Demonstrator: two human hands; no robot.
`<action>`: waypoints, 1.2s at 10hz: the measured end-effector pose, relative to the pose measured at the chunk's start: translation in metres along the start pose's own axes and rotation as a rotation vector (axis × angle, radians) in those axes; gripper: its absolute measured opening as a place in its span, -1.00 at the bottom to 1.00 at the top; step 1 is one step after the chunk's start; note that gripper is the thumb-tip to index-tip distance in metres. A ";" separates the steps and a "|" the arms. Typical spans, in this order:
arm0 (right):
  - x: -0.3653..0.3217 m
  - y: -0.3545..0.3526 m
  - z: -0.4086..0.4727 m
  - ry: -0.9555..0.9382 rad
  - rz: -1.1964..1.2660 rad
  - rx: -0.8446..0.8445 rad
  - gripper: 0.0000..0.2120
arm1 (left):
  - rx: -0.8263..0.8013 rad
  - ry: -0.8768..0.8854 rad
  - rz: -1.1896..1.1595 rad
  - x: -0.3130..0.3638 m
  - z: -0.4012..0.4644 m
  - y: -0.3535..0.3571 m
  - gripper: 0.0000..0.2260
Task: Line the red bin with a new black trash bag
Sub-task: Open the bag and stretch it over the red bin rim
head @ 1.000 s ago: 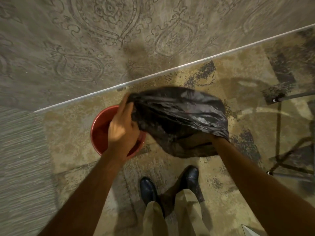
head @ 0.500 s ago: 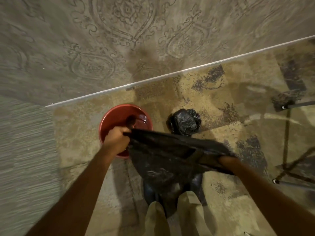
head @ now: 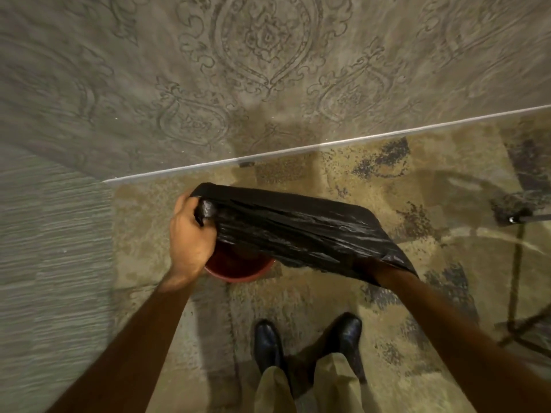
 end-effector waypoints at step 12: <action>-0.135 0.154 0.038 -0.336 0.036 -0.024 -0.69 | -0.032 -0.212 0.196 -0.220 -0.028 0.019 -0.49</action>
Point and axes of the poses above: each hand's wrist, its own z-axis towards the middle knuckle, its own y-axis out of the palm, x = y × z, the point moved 8 cm from there along z, towards the middle knuckle, and after that the axes turned 15 degrees about z, right-handed, at the moved point
